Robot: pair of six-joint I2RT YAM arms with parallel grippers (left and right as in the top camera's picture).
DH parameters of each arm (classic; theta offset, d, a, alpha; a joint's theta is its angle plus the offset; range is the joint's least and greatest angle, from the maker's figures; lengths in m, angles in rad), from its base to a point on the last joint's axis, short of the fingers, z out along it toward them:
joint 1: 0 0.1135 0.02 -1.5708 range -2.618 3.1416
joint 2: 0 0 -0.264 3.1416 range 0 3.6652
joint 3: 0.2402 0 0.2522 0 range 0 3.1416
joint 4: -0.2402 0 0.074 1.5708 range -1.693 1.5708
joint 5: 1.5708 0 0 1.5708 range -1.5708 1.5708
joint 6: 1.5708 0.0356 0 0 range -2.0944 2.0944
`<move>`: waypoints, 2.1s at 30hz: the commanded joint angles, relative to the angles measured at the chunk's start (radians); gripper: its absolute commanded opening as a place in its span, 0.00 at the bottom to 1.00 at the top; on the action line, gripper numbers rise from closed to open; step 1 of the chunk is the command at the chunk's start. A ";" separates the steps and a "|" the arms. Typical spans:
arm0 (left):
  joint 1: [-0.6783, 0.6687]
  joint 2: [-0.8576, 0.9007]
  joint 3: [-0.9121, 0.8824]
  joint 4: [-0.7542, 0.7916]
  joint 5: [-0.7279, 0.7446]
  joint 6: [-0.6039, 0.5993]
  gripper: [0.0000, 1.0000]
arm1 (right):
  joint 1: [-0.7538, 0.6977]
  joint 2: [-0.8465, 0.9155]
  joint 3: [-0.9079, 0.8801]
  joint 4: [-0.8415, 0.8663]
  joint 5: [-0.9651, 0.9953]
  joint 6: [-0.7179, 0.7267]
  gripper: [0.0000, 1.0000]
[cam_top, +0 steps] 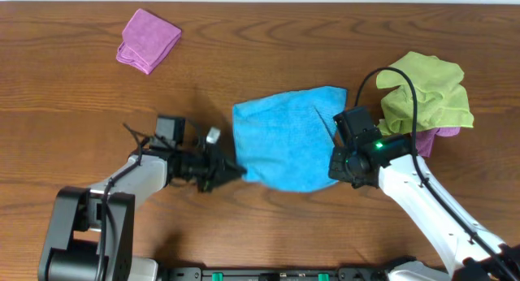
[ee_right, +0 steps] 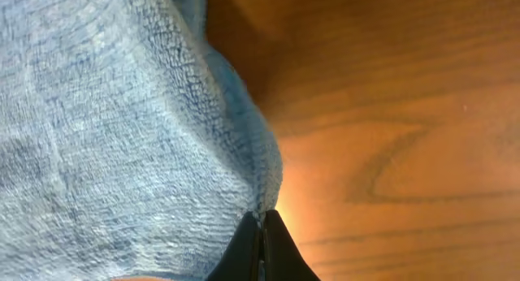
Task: Fold the cloth
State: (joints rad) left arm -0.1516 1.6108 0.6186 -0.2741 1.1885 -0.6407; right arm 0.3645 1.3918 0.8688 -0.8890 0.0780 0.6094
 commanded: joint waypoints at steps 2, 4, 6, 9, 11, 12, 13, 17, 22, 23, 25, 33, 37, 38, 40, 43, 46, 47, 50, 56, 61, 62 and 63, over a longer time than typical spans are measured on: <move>0.003 -0.025 -0.006 -0.285 -0.219 0.352 0.06 | 0.010 -0.014 0.014 -0.066 -0.014 0.026 0.01; 0.003 -0.028 -0.006 -0.399 -0.299 0.410 0.06 | 0.013 -0.013 0.014 -0.112 -0.023 0.025 0.01; 0.003 -0.040 -0.004 -0.446 -0.318 0.432 0.06 | 0.031 -0.013 0.014 -0.161 -0.055 0.021 0.01; 0.003 -0.070 0.015 -0.459 -0.333 0.431 0.06 | 0.073 -0.014 0.014 -0.188 -0.056 0.022 0.01; 0.003 -0.097 0.045 -0.478 -0.353 0.430 0.06 | 0.096 -0.014 0.014 -0.183 -0.056 0.025 0.02; 0.003 -0.108 0.065 -0.495 -0.381 0.430 0.06 | 0.103 -0.013 0.014 -0.185 -0.056 0.026 0.02; 0.003 -0.122 0.088 -0.516 -0.416 0.430 0.06 | 0.107 -0.014 0.014 -0.185 -0.056 0.026 0.01; 0.003 -0.167 0.166 -0.572 -0.441 0.431 0.06 | 0.107 -0.014 0.014 -0.192 -0.055 0.026 0.02; 0.025 -0.222 0.245 -0.566 -0.503 0.371 0.06 | 0.107 -0.030 0.014 -0.138 -0.041 0.041 0.02; 0.032 -0.232 0.260 -0.566 -0.518 0.371 0.06 | 0.107 -0.038 0.014 -0.113 -0.040 0.041 0.01; 0.039 -0.240 0.275 -0.557 -0.566 0.371 0.06 | 0.107 -0.047 0.014 -0.033 -0.014 0.040 0.01; 0.038 -0.239 0.275 -0.529 -0.608 0.364 0.06 | 0.107 -0.043 0.014 0.144 0.015 0.014 0.01; 0.038 -0.235 0.275 -0.409 -0.650 0.346 0.06 | 0.107 -0.043 0.014 0.255 0.081 0.013 0.01; 0.038 -0.231 0.275 -0.384 -0.649 0.342 0.06 | 0.107 -0.042 0.014 0.275 0.084 0.013 0.01; 0.038 -0.216 0.275 -0.365 -0.648 0.322 0.06 | 0.107 -0.034 0.014 0.293 0.083 0.013 0.01; 0.035 -0.190 0.270 -0.387 -0.654 0.323 0.06 | 0.107 -0.027 0.014 0.260 0.084 0.008 0.01; 0.027 -0.144 0.266 -0.378 -0.662 0.331 0.06 | 0.107 -0.006 0.014 0.261 0.083 -0.001 0.02; 0.022 -0.120 0.266 -0.369 -0.668 0.331 0.06 | 0.107 0.005 0.014 0.264 0.084 -0.005 0.02; -0.007 -0.052 0.266 -0.309 -0.666 0.330 0.06 | 0.107 0.053 0.014 0.287 0.095 -0.005 0.01; -0.047 0.037 0.266 -0.108 -0.676 0.254 0.06 | 0.107 0.146 0.014 0.393 0.117 -0.021 0.01; -0.047 0.065 0.266 0.038 -0.734 0.160 0.06 | 0.106 0.148 0.014 0.433 0.200 -0.024 0.02; -0.047 0.066 0.267 0.051 -0.745 0.153 0.06 | 0.105 0.148 0.014 0.437 0.209 -0.024 0.01; -0.047 0.066 0.267 0.066 -0.758 0.142 0.06 | 0.105 0.148 0.014 0.441 0.217 -0.024 0.01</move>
State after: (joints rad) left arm -0.1986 1.6672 0.8776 -0.2245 0.4820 -0.4492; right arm 0.4644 1.5379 0.8711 -0.4541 0.2302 0.5968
